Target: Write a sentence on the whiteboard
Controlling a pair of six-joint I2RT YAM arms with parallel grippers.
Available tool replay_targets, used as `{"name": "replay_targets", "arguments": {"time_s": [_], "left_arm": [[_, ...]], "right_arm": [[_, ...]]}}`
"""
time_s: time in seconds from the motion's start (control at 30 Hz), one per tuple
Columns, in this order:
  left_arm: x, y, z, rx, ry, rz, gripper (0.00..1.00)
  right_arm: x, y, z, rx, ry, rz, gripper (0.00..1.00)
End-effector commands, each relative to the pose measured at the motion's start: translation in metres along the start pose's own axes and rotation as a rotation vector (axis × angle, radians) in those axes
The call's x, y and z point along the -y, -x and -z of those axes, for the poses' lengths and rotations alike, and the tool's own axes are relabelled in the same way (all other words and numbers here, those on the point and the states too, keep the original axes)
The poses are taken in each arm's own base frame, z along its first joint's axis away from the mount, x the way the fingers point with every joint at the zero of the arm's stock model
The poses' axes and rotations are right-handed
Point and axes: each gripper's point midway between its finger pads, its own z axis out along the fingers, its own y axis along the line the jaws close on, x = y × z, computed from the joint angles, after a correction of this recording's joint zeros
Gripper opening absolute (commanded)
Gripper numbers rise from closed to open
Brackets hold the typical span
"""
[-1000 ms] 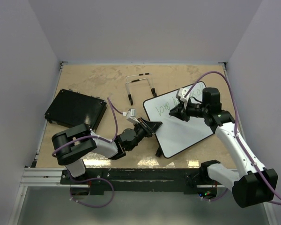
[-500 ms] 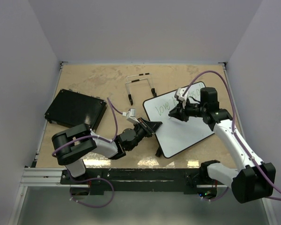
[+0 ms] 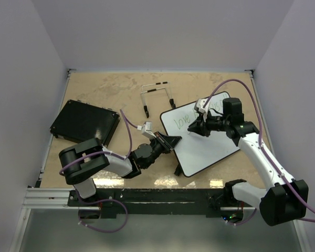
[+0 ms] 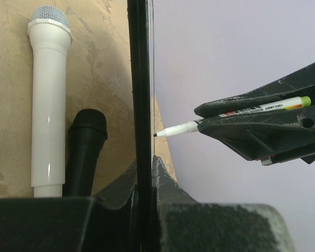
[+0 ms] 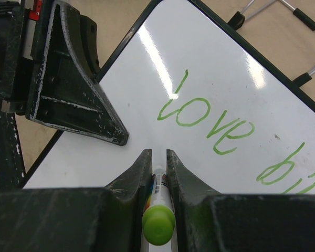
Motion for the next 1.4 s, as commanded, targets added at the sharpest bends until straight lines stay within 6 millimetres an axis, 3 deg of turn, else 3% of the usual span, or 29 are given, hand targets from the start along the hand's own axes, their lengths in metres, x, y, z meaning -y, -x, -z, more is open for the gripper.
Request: {"name": "replay_targets", "arguments": {"time_s": [0.0,0.3,0.57,0.77,0.97,1.37], "left_arm": [[0.053,0.027,-0.007,0.096,-0.171,0.076,0.00],[0.053,0.028,-0.007,0.098,-0.171,0.074,0.00],[0.054,0.030,-0.005,0.104,-0.176,0.077,0.00],[0.057,0.033,-0.005,0.111,-0.183,0.080,0.00],[0.059,0.034,-0.006,0.113,-0.188,0.081,0.00],[0.061,0.031,-0.010,0.103,-0.197,0.088,0.00]], "right_arm": [[-0.004,0.007,-0.002,0.031,0.028,0.012,0.00],[-0.016,0.004,0.000,0.015,0.084,0.034,0.00],[0.003,0.016,0.005,0.036,-0.042,0.030,0.00],[0.013,0.013,0.004,0.016,-0.090,0.012,0.00],[0.013,0.006,-0.001,-0.002,-0.067,-0.008,0.00],[0.000,0.012,-0.006,0.029,0.027,-0.012,0.00]]}}
